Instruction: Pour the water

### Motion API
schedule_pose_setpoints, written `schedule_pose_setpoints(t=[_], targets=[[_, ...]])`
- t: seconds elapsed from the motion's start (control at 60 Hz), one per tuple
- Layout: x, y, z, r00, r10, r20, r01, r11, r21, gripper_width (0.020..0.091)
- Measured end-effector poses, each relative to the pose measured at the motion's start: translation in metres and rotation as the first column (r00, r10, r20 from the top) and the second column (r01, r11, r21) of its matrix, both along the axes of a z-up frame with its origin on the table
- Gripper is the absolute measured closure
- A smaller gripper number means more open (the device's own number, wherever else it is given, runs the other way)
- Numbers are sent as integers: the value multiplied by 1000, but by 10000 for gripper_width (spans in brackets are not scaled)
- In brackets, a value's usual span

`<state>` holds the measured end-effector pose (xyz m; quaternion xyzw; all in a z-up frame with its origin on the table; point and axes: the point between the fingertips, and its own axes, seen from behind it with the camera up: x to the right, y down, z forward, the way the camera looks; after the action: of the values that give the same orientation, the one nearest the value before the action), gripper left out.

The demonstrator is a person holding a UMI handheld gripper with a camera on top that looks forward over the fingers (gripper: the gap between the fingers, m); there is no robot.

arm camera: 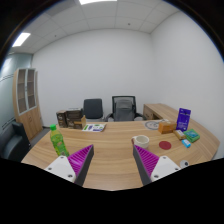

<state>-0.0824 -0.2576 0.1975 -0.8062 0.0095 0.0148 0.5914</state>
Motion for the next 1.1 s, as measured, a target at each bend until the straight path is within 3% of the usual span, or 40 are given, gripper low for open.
schedule_pose_setpoints(t=[0.117, 0.233, 0.433, 0.833, 0.9, 1.0, 1.1], targets=[[-36, -9, -27, 999, 31, -6, -32, 998, -54, 299], [-119, -5, -67, 997, 71, -17, -72, 995, -72, 298], [-223, 23, -103, 985, 173, -11, -173, 979, -111, 274], [-277, 140, -127, 984, 176, 32, -173, 982, -79, 279], [-276, 152, -126, 983, 172, 61, -169, 984, -51, 341], [-275, 164, -136, 986, 155, 67, -152, 988, -39, 531], [-280, 170, -133, 984, 176, 36, -176, 984, -2, 594]])
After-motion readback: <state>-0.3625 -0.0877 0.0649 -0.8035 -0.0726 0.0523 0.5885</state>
